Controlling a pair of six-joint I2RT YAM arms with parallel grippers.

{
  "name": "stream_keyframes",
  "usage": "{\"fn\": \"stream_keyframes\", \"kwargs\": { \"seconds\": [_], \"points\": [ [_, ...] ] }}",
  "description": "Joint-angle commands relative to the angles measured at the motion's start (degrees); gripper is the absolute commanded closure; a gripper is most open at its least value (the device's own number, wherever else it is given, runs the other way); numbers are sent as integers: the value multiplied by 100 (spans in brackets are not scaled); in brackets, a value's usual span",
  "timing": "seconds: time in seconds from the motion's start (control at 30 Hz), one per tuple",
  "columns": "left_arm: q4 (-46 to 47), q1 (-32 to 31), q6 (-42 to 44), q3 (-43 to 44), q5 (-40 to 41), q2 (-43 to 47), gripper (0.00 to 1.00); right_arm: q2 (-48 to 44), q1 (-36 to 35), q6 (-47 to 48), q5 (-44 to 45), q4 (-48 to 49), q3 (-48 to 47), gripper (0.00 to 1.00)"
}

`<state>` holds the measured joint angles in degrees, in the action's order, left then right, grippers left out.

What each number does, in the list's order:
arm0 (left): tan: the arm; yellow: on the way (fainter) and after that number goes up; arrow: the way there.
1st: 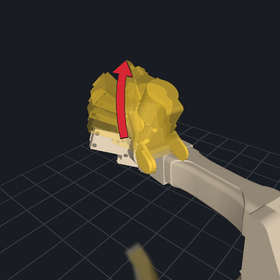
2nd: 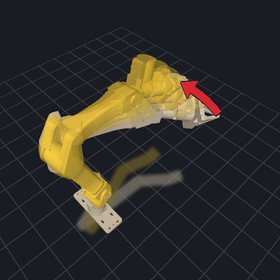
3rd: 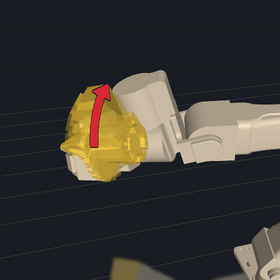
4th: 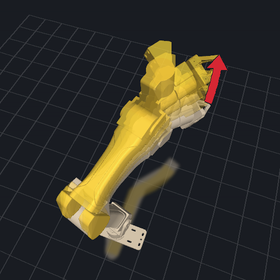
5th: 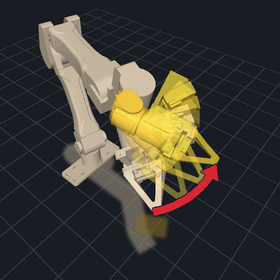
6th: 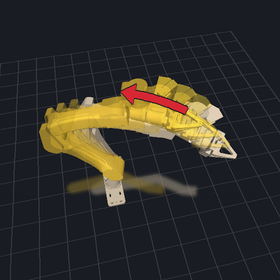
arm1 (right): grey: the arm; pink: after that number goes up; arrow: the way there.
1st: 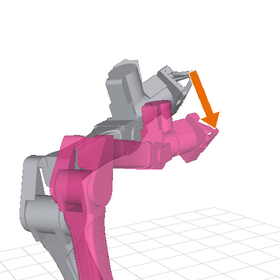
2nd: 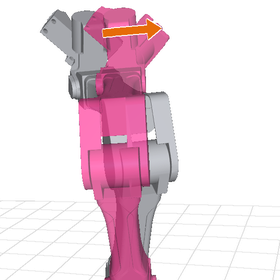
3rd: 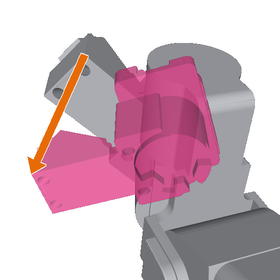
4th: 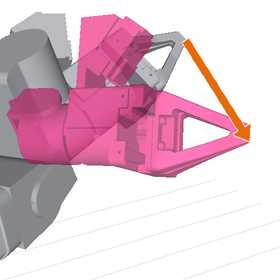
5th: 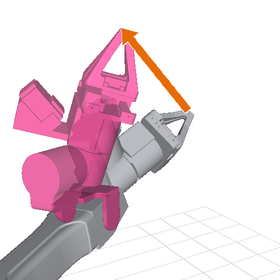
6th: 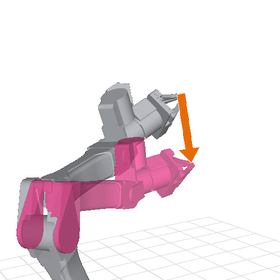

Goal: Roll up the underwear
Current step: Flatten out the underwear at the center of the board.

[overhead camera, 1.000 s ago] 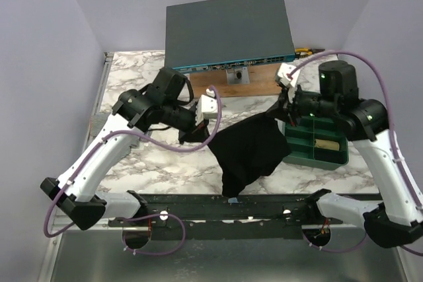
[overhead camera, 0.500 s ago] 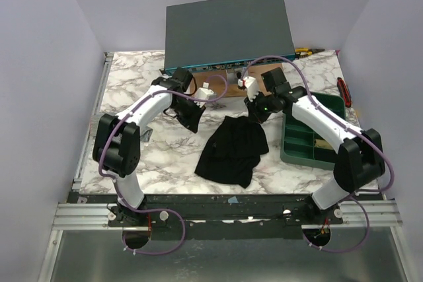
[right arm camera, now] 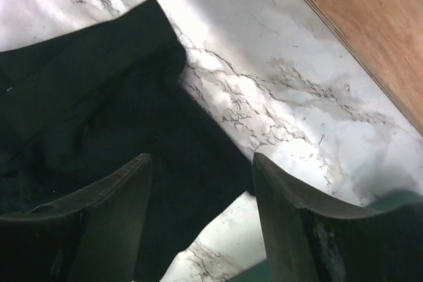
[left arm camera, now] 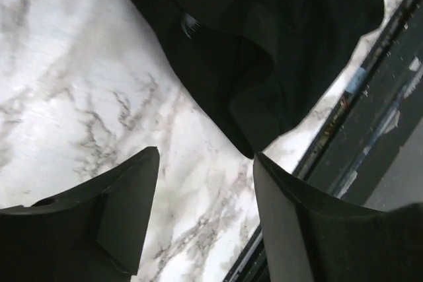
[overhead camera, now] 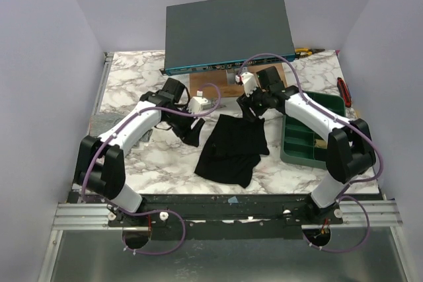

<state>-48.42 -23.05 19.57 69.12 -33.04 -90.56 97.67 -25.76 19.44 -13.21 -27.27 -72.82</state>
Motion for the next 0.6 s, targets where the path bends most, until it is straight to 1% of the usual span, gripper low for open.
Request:
{"fn": "stream_keyframes", "kwargs": {
  "seconds": [0.0, 0.07, 0.13, 0.27, 0.37, 0.43, 0.57],
  "points": [
    [-292, -106, 187, -556, -549, 603, 35, -648, 36, -32, 37, 161, 238, 32],
    [-422, -150, 192, -648, -517, 548, 35, -1030, 36, 73, -265, -63, 362, 27],
    [-473, -219, 115, -721, -437, 433, 34, -1422, 36, 271, -679, -318, 554, 25],
    [-538, -406, 38, -776, -433, 172, 37, -2049, 34, 1093, -1718, -1216, 1023, 25],
    [-540, -565, -133, -650, -500, -169, 40, -2316, -56, 1420, -2174, -1535, 1396, 25],
    [-563, -681, -268, -533, -486, -428, 42, -2410, -305, 1541, -2294, -1605, 1645, 25],
    [-462, -801, -513, -471, -445, -847, 46, -2614, -985, 1467, -2076, -1287, 2252, 26]
  ]
}}
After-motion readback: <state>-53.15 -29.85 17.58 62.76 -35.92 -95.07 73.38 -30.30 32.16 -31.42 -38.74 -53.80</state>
